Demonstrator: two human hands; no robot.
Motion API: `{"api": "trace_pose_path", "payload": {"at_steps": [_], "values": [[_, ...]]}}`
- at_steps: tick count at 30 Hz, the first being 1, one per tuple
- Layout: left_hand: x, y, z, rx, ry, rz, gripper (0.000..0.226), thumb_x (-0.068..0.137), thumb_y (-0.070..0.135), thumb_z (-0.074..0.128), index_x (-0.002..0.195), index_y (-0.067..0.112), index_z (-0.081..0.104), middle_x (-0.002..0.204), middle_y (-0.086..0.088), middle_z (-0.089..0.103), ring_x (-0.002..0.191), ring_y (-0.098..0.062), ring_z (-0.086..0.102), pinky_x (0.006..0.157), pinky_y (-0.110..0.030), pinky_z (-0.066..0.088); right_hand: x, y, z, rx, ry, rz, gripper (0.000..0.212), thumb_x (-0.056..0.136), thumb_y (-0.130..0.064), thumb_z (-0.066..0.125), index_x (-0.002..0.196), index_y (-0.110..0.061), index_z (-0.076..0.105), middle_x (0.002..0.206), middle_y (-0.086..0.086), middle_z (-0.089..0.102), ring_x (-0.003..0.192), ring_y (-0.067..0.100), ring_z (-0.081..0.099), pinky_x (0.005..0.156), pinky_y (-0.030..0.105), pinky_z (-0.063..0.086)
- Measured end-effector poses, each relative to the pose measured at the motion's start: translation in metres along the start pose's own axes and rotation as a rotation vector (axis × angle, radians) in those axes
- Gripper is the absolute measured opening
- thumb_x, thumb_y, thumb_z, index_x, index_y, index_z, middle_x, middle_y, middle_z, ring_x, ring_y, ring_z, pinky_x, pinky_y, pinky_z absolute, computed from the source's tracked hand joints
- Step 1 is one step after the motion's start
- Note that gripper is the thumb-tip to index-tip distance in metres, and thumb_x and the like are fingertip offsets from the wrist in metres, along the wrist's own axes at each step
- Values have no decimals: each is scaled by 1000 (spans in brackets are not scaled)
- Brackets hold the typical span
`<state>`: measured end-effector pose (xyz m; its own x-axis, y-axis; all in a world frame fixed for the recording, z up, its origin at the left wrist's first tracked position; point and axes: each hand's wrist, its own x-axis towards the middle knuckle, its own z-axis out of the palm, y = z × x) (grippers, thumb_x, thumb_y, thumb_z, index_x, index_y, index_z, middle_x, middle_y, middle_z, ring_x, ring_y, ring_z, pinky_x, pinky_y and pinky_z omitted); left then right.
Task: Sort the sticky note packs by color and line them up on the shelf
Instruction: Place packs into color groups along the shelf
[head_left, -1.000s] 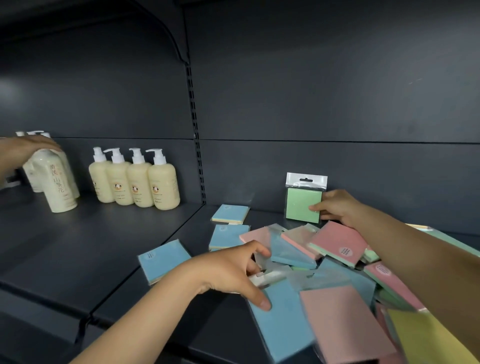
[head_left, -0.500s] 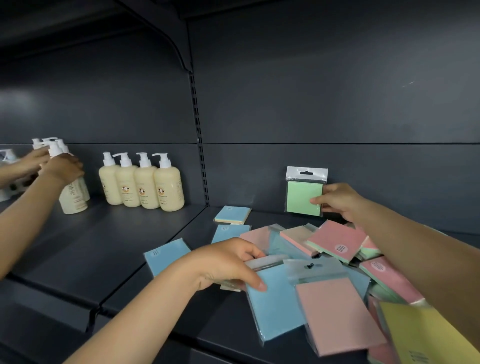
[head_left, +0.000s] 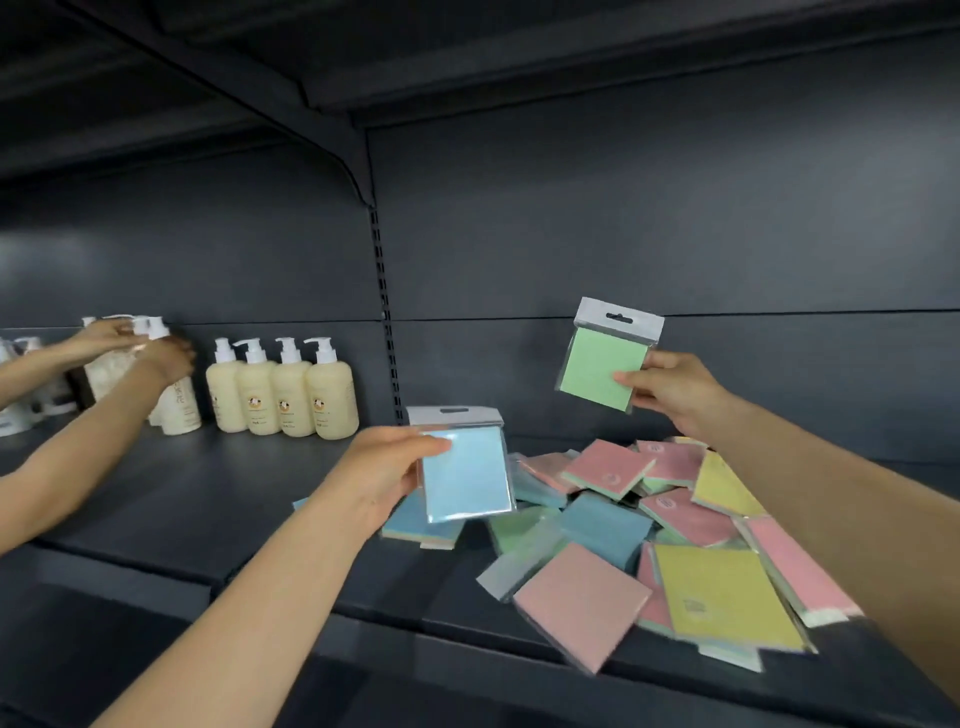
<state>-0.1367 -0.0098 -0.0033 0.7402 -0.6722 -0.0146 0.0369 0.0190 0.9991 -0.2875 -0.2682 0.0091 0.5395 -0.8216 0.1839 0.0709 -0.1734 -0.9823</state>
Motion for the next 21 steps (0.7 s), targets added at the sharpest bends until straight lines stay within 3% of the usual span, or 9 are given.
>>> {"api": "trace_pose_path", "payload": {"at_steps": [3,5,8,12,15,18,21], "values": [[-16,-1,13,-171,98,24,6,86,-2,61,83,3,63,84,-10,66,71,-19,65,68,-28,53,-41,-11,-23,45,18,-8,18,89,-1,60,107,-4,61,107,8,66,81,18,65,66,19,54],[-32,-3,28,-238,151,27,6,88,0,59,85,5,60,86,-9,64,75,-20,62,73,-33,51,-71,-14,-43,69,37,-4,17,92,-5,58,109,-4,60,110,10,66,84,22,65,73,27,54],[-61,-8,54,-291,181,-12,8,94,5,54,87,8,56,94,-9,62,73,-21,60,69,-38,51,-122,-14,-79,60,56,26,15,95,-11,54,110,-9,58,112,10,65,90,23,64,73,32,55],[-101,-20,94,-475,-14,-184,13,99,7,43,87,8,49,109,-13,58,75,-21,58,73,-42,47,-193,-11,-135,63,95,49,20,96,-11,52,115,-8,57,113,11,65,90,23,66,64,30,58],[-132,-27,128,-517,-138,-286,12,98,1,39,92,4,49,107,-14,58,91,-24,59,78,-40,47,-239,-11,-177,60,124,76,22,96,-7,52,117,-6,57,113,11,66,89,21,66,60,26,57],[-157,-34,164,-507,-241,-231,28,88,-14,37,107,0,52,123,-15,55,97,-24,58,81,-31,48,-276,-15,-219,23,176,109,23,94,-5,53,116,-5,57,117,11,65,98,22,64,68,29,55],[-178,-37,197,-485,-267,-221,46,86,-18,40,127,0,46,133,-14,53,112,-26,54,91,-33,45,-304,-19,-259,20,253,121,20,93,-2,54,112,-10,56,116,9,65,97,19,64,71,30,53]]}}
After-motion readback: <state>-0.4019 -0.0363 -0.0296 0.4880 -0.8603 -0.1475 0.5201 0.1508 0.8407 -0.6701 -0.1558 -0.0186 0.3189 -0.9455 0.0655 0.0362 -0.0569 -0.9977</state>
